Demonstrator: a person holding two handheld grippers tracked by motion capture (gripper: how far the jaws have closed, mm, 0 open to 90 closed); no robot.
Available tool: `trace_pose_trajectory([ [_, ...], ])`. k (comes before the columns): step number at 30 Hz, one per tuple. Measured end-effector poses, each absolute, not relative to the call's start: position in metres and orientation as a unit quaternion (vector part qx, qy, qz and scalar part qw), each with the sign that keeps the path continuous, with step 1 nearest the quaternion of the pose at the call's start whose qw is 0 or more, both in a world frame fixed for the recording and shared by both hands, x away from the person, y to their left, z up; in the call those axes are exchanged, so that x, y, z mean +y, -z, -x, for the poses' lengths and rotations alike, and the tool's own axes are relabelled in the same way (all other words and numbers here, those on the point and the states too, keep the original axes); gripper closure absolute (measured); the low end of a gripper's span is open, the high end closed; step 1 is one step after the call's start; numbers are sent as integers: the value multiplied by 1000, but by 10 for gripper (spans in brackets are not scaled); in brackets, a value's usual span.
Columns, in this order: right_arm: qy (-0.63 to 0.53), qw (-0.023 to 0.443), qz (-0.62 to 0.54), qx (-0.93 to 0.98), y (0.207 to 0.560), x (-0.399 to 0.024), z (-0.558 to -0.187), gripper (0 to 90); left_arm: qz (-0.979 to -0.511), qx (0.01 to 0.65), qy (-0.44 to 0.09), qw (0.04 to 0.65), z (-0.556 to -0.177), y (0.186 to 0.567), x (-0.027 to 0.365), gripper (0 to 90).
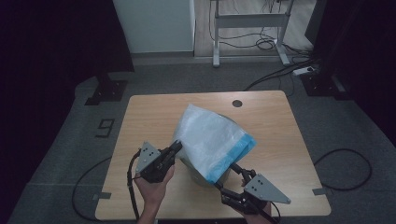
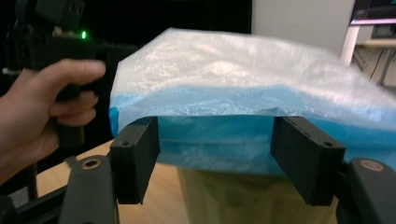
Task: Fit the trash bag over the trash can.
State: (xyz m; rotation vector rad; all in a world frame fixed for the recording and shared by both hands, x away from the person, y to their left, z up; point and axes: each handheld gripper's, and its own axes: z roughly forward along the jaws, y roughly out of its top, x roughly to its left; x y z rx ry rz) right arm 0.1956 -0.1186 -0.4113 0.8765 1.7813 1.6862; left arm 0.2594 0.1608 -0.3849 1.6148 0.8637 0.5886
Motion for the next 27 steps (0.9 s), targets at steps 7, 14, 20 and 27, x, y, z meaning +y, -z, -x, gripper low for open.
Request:
trace_pose_trajectory([
  [7, -629, 277, -323, 651, 387, -115, -211, 314, -689, 359, -253, 576, -256, 382, 160, 884],
  [14, -615, 291, -303, 667, 382, -110, -213, 346, -689, 359, -248, 579, -256, 380, 164, 882],
  [20, -625, 268, -296, 671, 391, -110, -202, 253, -689, 362, -244, 579, -257, 380, 164, 882],
  [27, -644, 260, -253, 674, 387, -107, -184, 203, -690, 365, -242, 576, -258, 382, 161, 881],
])
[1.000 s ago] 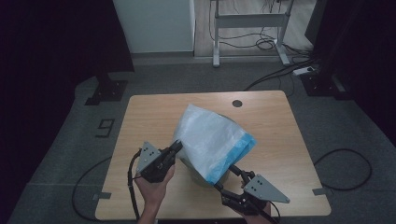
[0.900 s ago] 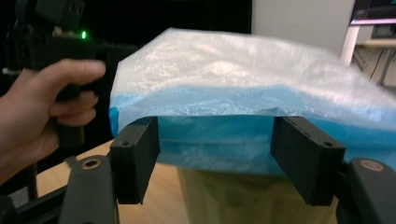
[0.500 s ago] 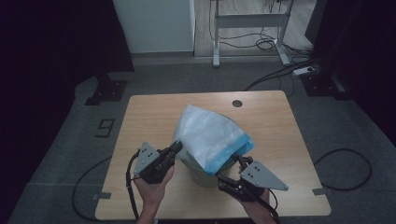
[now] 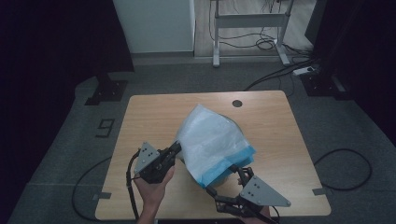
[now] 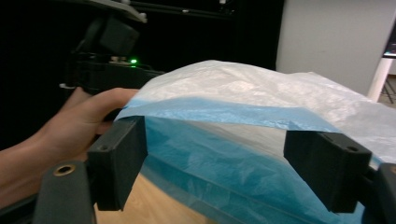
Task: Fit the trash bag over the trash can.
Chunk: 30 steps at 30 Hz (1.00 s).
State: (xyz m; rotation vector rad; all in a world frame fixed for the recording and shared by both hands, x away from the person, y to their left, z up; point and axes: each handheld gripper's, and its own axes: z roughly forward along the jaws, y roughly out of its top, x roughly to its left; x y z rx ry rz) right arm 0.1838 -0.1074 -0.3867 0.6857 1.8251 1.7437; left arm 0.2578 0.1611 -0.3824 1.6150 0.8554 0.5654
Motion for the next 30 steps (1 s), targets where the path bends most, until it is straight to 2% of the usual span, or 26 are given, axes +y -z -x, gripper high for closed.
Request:
trace_pose_trajectory([
  [10, -603, 253, -271, 707, 404, -94, -198, 239, -692, 364, -237, 577, -257, 383, 159, 883],
  [22, -548, 311, -292, 720, 415, -85, -206, 578, -693, 363, -224, 581, -257, 384, 160, 880],
  [25, -549, 308, -290, 721, 414, -88, -207, 645, -694, 362, -223, 582, -257, 383, 160, 880],
  [27, -551, 306, -287, 721, 412, -89, -206, 749, -693, 361, -222, 583, -257, 383, 159, 878],
  [30, -555, 300, -288, 721, 411, -90, -206, 821, -694, 360, -221, 584, -257, 383, 159, 876],
])
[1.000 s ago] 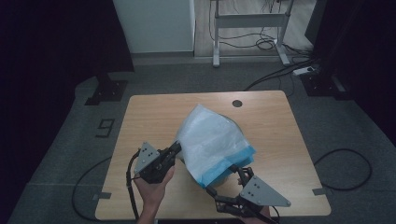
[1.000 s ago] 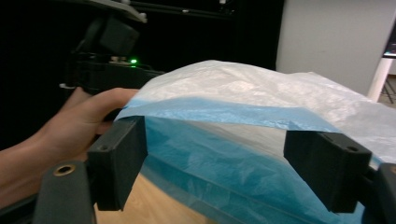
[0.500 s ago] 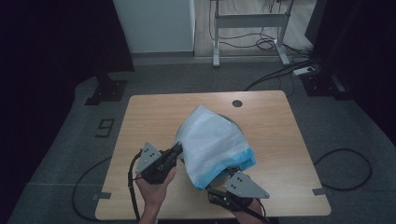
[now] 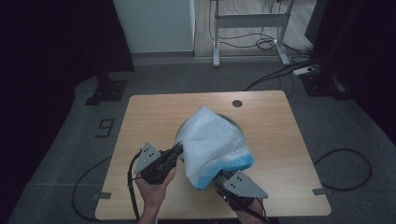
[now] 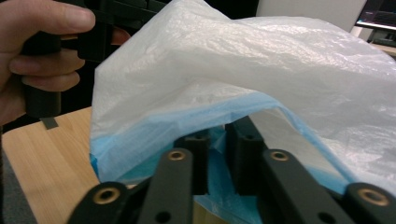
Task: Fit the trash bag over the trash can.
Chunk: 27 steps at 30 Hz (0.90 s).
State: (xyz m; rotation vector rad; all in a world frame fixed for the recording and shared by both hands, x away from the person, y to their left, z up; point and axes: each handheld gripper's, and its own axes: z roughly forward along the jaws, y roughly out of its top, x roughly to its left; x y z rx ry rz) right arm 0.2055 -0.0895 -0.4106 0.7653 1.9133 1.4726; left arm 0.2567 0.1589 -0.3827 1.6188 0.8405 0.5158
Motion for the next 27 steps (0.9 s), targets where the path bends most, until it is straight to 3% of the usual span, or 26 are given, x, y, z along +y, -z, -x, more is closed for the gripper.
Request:
trace_pose_trajectory([
  [10, -599, 299, -306, 676, 397, -110, -205, 882, -685, 366, -215, 592, -258, 383, 165, 876],
  [27, -607, 331, -338, 638, 356, -158, -236, 886, -670, 355, -203, 620, -267, 369, 178, 885],
])
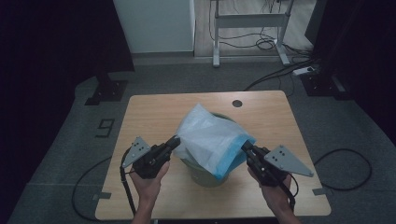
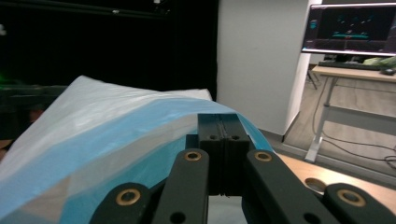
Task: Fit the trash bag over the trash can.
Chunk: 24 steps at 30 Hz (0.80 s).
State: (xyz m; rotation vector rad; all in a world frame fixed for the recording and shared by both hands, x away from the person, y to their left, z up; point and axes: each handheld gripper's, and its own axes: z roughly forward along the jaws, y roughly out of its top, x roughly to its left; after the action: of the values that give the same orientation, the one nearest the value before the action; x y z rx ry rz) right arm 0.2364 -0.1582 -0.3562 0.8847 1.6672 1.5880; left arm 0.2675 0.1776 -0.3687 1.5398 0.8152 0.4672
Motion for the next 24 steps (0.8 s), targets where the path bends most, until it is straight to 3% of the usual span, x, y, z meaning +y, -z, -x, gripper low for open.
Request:
trace_pose_trajectory([
  [14, -597, 351, -359, 626, 337, -186, -279, 885, -649, 379, -192, 631, -301, 355, 205, 898],
  [24, -587, 360, -385, 614, 337, -212, -306, 885, -651, 384, -186, 628, -300, 358, 218, 898],
])
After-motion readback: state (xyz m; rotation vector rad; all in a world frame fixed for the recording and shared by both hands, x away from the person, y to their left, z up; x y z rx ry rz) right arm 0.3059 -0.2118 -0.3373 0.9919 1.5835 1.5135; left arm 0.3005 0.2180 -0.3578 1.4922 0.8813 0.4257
